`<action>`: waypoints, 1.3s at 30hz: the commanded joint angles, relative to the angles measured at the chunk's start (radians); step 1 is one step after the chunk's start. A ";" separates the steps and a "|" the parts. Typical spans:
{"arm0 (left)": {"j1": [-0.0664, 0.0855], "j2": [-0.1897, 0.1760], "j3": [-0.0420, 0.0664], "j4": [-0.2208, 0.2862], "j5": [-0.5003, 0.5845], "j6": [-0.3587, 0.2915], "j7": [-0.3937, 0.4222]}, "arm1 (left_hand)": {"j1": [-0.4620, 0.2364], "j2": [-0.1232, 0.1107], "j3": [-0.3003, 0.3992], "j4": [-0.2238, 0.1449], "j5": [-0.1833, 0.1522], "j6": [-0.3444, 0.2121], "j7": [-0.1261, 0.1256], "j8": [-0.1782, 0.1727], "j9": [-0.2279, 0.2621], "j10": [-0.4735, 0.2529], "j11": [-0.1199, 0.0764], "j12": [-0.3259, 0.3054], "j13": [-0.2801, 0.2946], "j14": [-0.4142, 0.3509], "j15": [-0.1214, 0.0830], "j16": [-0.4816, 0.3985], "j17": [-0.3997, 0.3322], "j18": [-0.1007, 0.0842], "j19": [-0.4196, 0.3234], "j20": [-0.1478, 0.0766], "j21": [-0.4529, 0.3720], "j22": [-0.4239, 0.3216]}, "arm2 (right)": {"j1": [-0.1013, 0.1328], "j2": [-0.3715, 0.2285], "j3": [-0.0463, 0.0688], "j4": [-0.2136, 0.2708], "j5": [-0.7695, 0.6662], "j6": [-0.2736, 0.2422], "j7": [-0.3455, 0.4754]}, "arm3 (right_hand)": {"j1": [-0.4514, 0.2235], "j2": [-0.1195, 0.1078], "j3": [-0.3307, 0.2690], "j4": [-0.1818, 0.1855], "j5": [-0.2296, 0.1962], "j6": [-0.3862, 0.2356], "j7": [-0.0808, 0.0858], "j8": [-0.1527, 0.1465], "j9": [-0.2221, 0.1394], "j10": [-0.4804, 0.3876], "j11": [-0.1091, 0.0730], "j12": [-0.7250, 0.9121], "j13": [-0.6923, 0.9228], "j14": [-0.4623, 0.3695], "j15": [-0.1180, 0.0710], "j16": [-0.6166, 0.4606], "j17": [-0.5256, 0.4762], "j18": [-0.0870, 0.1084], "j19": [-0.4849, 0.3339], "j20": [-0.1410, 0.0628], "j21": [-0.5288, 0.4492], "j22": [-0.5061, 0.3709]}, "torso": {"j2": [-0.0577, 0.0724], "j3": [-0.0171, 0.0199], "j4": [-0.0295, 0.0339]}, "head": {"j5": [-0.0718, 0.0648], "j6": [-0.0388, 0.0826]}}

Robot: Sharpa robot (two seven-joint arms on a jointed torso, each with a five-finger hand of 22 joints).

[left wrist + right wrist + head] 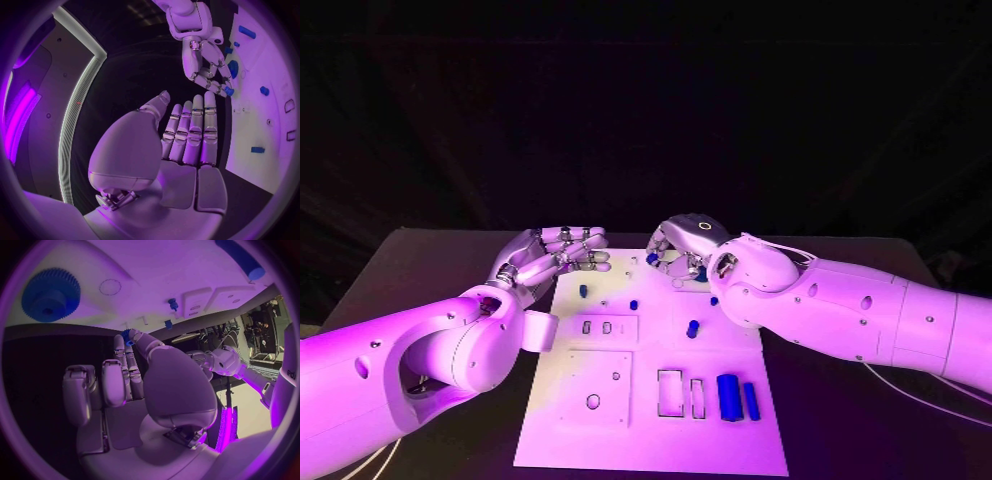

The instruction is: Assemble the parts on the task board

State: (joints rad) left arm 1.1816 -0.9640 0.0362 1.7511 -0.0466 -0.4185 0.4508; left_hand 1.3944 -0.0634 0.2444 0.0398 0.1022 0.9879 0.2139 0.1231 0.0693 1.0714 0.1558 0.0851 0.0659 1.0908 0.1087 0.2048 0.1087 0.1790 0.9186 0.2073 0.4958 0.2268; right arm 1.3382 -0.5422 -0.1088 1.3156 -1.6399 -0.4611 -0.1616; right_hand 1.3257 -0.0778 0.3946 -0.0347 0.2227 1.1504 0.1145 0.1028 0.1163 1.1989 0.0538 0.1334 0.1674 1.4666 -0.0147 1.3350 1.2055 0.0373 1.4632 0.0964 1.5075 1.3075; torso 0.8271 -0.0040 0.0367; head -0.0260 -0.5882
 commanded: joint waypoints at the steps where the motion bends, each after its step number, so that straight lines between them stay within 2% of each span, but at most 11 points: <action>1: 0.002 -0.002 0.001 0.001 -0.006 0.018 0.009 | -0.002 -0.001 0.004 -0.003 0.003 0.002 0.001 -0.005 -0.001 0.000 0.005 -0.005 0.000 -0.002 0.005 -0.004 0.000 0.000 -0.006 0.001 0.005 0.002 | 0.000 0.022 0.001 -0.021 -0.005 -0.036 -0.020 | 0.005 0.002 0.005 0.001 0.003 0.006 0.000 0.003 0.015 0.007 0.002 0.001 0.000 0.045 -0.006 0.006 -0.001 -0.013 0.042 -0.007 0.000 0.155 | 0.002 0.0006 -0.0004 | 0.003 0.000; 8: 0.002 -0.003 0.001 0.000 -0.006 0.017 0.010 | -0.002 -0.001 0.005 -0.004 0.003 0.002 0.002 -0.005 -0.001 0.000 0.005 -0.006 0.000 -0.003 0.005 -0.005 -0.001 0.000 -0.008 0.001 0.005 0.002 | -0.003 0.073 0.000 -0.079 -0.009 -0.037 -0.031 | 0.003 0.001 0.005 0.002 0.003 0.005 0.001 0.002 0.015 0.006 0.003 0.000 0.000 0.045 -0.006 0.007 -0.001 -0.012 0.041 -0.007 0.000 0.154 | 0.004 0.0009 0.0026 | 0.003 0.001; 12: 0.002 -0.003 0.001 0.001 -0.006 0.018 0.010 | -0.002 -0.001 0.005 -0.004 0.003 0.002 0.002 -0.005 -0.001 0.000 0.005 -0.006 0.000 -0.003 0.005 -0.005 -0.001 0.000 -0.008 0.001 0.005 0.002 | -0.007 0.096 0.000 -0.113 -0.006 -0.042 -0.028 | 0.002 0.000 0.005 0.003 0.003 0.003 0.001 0.001 0.016 0.005 0.003 -0.001 0.000 0.045 -0.006 0.007 0.000 -0.012 0.041 -0.008 0.000 0.154 | 0.008 0.0004 0.0083 | 0.001 0.002; 20: 0.003 -0.004 0.001 0.004 -0.006 0.018 0.009 | -0.002 0.000 0.006 -0.005 0.002 0.002 0.002 -0.006 -0.001 0.001 0.005 -0.007 0.000 -0.004 0.005 -0.006 -0.001 0.000 -0.009 0.001 0.005 0.002 | -0.013 0.118 0.000 -0.134 0.000 -0.042 -0.017 | 0.002 0.000 0.005 0.003 0.002 0.002 0.002 0.000 0.016 0.005 0.003 -0.002 0.000 0.045 -0.005 0.008 0.001 -0.013 0.042 -0.008 0.001 0.155 | 0.013 -0.0005 0.0134 | 0.003 0.005; 24: 0.004 -0.005 0.001 0.006 -0.006 0.018 0.007 | -0.003 -0.001 0.006 -0.005 0.002 0.002 0.002 -0.007 -0.001 0.000 0.006 -0.008 0.000 -0.005 0.006 -0.007 -0.001 0.000 -0.011 0.002 0.006 0.002 | -0.015 0.125 0.000 -0.139 0.000 -0.034 -0.014 | 0.002 0.000 0.005 0.003 0.003 0.002 0.002 0.000 0.016 0.004 0.004 -0.003 0.000 0.045 -0.005 0.008 0.001 -0.013 0.042 -0.008 0.001 0.156 | 0.014 -0.0006 0.0109 | 0.005 0.005; 36: 0.008 -0.005 0.001 0.007 -0.006 0.019 0.006 | -0.004 -0.002 0.007 -0.007 0.001 0.000 0.004 -0.009 -0.002 -0.001 0.007 -0.010 0.000 -0.006 0.007 -0.010 -0.001 -0.001 -0.014 0.002 0.007 0.003 | -0.018 0.135 0.000 -0.154 0.001 -0.008 -0.017 | 0.000 -0.003 0.004 0.005 0.002 -0.001 0.002 -0.002 0.016 0.002 0.005 -0.005 0.000 0.044 -0.005 0.007 -0.002 -0.012 0.040 -0.007 -0.001 0.152 | 0.015 -0.0007 0.0111 | 0.008 0.004; 39: 0.008 -0.004 0.001 0.007 -0.006 0.020 0.006 | -0.004 -0.002 0.007 -0.007 0.001 0.000 0.004 -0.009 -0.002 -0.001 0.007 -0.010 0.000 -0.006 0.007 -0.010 -0.001 -0.001 -0.014 0.002 0.007 0.003 | -0.018 0.137 0.000 -0.158 0.001 -0.005 -0.020 | -0.009 -0.011 0.003 0.011 -0.005 -0.019 0.009 -0.014 0.015 -0.014 0.011 -0.018 -0.003 0.041 0.000 0.001 -0.012 -0.008 0.028 -0.005 -0.011 0.136 | 0.015 -0.0005 0.0106 | 0.007 0.006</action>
State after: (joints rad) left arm 1.1877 -0.9686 0.0362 1.7551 -0.0468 -0.4181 0.4506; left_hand 1.3945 -0.0634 0.2469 0.0373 0.1022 0.9879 0.2139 0.1182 0.0684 1.0714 0.1558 0.0808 0.0658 1.0872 0.1121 0.2010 0.1086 0.1790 0.9113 0.2073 0.4996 0.2284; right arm 1.3212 -0.4067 -0.1090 1.1605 -1.6361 -0.4861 -0.1783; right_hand 1.3225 -0.0810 0.3966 -0.0326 0.2180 1.1388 0.1218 0.0940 0.1312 1.1914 0.0612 0.1216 0.1669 1.4666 -0.0146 1.3387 1.1969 0.0374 1.4667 0.0929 1.5026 1.3077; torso 0.8419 -0.0047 0.0478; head -0.0186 -0.5844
